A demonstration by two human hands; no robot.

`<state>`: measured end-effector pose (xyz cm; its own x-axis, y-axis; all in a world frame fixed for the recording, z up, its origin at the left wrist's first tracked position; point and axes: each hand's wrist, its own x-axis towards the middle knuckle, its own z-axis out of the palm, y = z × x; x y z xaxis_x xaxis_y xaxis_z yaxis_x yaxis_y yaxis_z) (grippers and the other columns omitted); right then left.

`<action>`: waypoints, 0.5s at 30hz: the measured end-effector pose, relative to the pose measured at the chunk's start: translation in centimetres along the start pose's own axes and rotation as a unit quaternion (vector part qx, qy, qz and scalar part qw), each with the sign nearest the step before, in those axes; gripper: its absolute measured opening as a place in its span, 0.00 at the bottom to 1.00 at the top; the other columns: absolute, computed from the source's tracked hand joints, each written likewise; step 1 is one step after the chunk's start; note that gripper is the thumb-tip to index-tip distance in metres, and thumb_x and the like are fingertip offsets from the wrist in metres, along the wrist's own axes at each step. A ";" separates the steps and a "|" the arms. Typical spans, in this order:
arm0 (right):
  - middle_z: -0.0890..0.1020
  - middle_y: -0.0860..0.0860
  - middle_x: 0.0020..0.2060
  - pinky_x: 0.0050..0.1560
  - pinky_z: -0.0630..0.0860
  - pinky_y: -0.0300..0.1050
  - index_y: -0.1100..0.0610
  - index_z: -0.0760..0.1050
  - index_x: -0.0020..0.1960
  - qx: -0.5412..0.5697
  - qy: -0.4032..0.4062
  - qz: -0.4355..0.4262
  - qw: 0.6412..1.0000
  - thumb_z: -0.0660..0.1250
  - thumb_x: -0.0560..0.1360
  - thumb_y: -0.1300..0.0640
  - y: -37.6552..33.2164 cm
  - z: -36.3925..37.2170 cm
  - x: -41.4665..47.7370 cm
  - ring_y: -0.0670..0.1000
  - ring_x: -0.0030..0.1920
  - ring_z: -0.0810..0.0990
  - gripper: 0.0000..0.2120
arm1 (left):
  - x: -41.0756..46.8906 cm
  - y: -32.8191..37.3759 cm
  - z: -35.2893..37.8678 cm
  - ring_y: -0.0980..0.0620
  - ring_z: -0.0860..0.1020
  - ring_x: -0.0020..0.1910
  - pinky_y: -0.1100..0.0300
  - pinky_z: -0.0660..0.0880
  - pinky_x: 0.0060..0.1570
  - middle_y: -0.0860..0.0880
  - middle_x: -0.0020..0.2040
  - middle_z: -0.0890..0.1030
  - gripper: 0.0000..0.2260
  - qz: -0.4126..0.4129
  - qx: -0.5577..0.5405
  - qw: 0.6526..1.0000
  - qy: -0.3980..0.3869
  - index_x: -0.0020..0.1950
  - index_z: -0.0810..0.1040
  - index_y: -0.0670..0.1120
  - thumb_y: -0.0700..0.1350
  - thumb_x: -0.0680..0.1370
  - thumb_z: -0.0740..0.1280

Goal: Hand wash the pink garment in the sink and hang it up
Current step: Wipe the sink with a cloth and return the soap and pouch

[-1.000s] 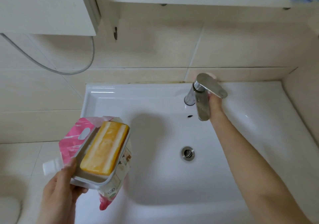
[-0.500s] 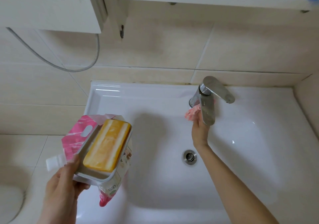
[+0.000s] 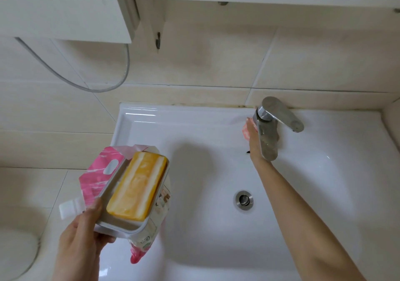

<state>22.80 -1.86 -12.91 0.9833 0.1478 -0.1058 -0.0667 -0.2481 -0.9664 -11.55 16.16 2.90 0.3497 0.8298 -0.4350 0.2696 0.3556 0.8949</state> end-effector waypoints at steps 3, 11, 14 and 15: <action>0.76 0.49 0.28 0.27 0.71 0.36 0.57 0.77 0.42 0.004 0.003 -0.008 1.000 0.65 0.76 0.55 -2.4 -0.9 -0.1 0.47 0.26 0.75 0.06 | 0.5 -0.2 0.0 0.45 0.69 0.33 0.54 0.68 0.34 0.40 0.36 0.71 0.11 -0.007 0.005 1.000 0.013 0.41 0.73 0.43 0.45 0.81 0.59; 0.77 0.47 0.43 0.43 0.79 0.46 0.49 0.71 0.49 0.026 -0.120 -0.088 0.989 0.63 0.75 0.40 -0.3 -5.4 0.8 0.49 0.43 0.79 0.13 | 0.5 -0.4 0.3 0.45 0.69 0.33 0.59 0.74 0.30 0.41 0.36 0.71 0.11 -0.010 0.012 1.000 -0.002 0.42 0.73 0.43 0.46 0.81 0.58; 0.78 0.64 0.35 0.44 0.74 0.27 0.65 0.74 0.43 0.022 -0.170 -0.082 0.982 0.41 0.80 0.38 -2.6 -5.0 -0.8 0.64 0.39 0.79 0.35 | 0.2 -0.4 0.5 0.45 0.70 0.36 0.54 0.70 0.36 0.41 0.38 0.71 0.11 -0.006 0.016 1.000 -0.010 0.43 0.73 0.44 0.47 0.81 0.58; 0.70 0.69 0.33 0.45 0.72 0.27 0.70 0.69 0.43 0.135 -0.121 -0.048 0.982 0.38 0.81 0.47 -3.5 -5.5 -0.9 0.68 0.36 0.71 0.31 | 0.1 -0.5 0.6 0.45 0.70 0.36 0.53 0.70 0.37 0.41 0.38 0.71 0.11 -0.006 0.015 1.000 -0.012 0.43 0.73 0.43 0.47 0.81 0.58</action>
<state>23.04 -6.38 -8.15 0.9206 0.3892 -0.0326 -0.0508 0.0365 -0.9980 -11.06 15.83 2.37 0.3673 0.8153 -0.4476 0.3009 0.3513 0.8866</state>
